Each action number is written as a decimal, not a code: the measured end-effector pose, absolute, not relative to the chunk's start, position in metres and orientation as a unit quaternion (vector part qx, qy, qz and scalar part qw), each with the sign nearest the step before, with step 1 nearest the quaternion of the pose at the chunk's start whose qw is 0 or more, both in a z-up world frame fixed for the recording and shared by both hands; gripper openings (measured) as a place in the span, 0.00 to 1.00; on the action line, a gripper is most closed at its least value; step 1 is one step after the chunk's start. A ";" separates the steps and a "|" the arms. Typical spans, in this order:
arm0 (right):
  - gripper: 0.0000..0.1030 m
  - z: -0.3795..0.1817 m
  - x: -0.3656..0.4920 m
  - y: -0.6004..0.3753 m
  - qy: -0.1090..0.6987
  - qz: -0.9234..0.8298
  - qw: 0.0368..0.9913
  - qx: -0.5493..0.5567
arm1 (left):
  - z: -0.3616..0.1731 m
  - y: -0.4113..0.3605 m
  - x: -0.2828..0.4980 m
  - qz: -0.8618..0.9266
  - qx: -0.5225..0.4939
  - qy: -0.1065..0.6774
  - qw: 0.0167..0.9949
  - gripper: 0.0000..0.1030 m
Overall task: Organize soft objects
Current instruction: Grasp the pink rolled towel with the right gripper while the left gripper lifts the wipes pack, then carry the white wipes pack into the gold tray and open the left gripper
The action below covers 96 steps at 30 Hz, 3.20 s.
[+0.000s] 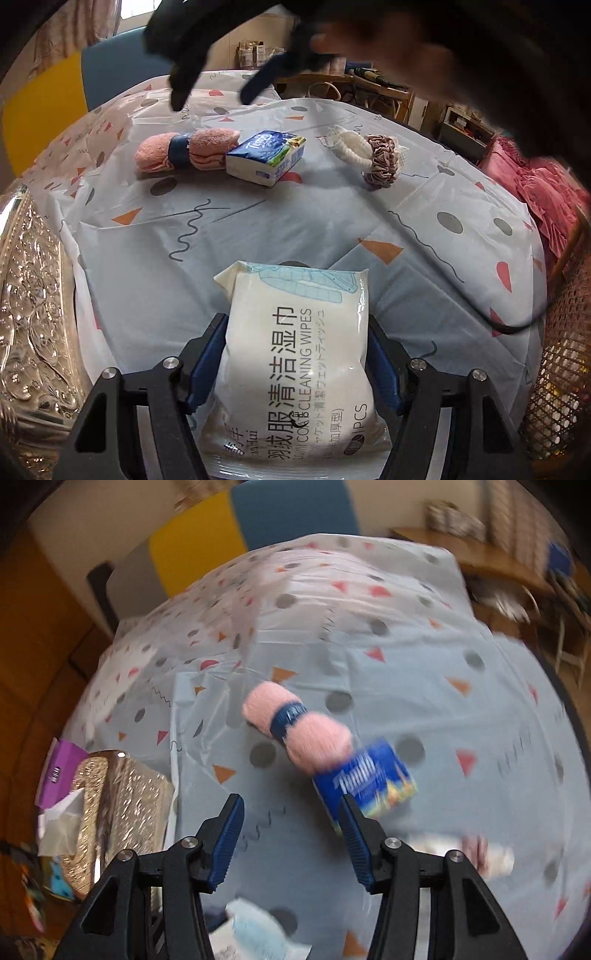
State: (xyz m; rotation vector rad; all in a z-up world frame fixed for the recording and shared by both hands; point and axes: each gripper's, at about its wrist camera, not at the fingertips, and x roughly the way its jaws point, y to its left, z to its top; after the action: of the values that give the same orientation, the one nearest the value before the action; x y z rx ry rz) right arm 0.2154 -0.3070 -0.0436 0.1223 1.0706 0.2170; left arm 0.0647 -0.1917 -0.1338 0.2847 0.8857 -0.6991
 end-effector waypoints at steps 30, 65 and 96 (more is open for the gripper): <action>0.36 -0.079 0.144 -0.350 0.606 0.072 0.790 0.060 | -0.134 -0.193 0.060 -0.330 0.132 0.417 0.837 0.69; 0.40 -0.129 0.122 -0.334 0.596 0.038 0.802 0.026 | 0.033 -0.092 0.188 -0.150 -0.018 0.393 0.907 0.51; 0.39 -0.132 0.113 -0.306 0.577 0.026 0.816 -0.041 | -0.069 0.299 0.044 0.141 -0.233 0.432 0.860 0.51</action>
State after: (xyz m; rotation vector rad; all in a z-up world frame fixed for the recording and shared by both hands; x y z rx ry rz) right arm 0.1130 -0.3056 -0.1321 -0.0879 1.2298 0.0564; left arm 0.0440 0.2989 -0.0695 -0.4887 0.9062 0.2954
